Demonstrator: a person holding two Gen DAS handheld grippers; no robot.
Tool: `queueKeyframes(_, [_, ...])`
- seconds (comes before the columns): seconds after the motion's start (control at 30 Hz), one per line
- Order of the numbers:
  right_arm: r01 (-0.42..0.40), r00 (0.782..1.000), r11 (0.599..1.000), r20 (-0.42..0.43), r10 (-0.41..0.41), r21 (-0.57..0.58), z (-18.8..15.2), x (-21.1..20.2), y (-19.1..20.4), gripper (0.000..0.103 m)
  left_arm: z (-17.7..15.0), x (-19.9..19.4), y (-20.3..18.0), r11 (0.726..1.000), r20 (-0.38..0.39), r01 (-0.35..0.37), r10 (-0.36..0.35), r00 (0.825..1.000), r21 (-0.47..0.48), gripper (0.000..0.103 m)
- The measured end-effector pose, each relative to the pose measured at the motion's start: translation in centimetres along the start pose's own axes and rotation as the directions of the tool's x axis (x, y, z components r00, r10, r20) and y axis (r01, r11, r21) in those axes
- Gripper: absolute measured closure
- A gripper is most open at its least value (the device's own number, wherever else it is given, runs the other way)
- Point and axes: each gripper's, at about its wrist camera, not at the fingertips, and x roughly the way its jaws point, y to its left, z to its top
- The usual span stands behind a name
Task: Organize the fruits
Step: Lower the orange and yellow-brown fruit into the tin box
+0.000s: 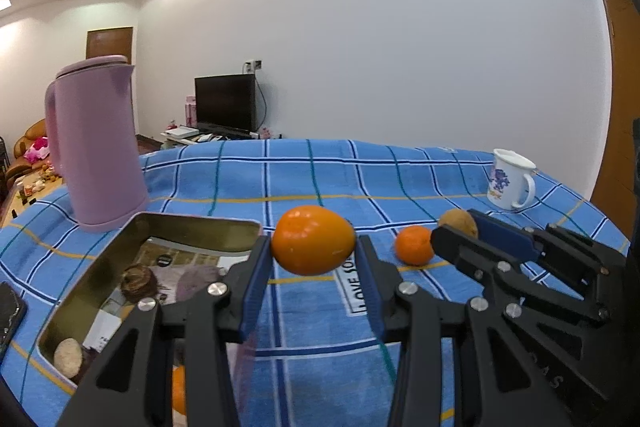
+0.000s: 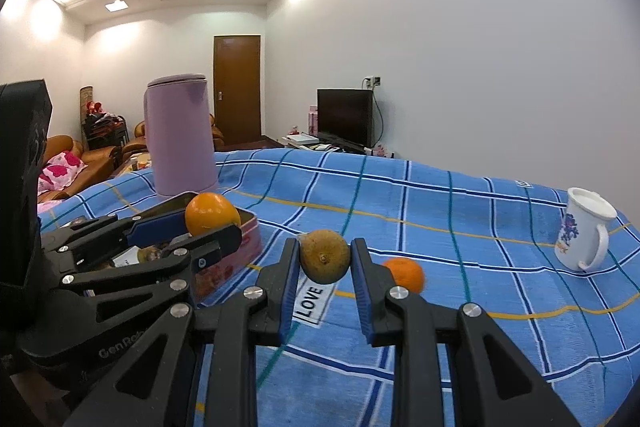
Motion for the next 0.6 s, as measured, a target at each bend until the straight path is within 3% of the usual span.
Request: queueKeyframes(0.6, [-0.048, 0.999, 0.998, -0.007, 0.048, -0.044, 0.3, 1.1, 3.1, 0.075, -0.2, -0.7, 2.8, 0.998, -0.003, -0.048, 0.048, 0.999, -0.027, 0.059])
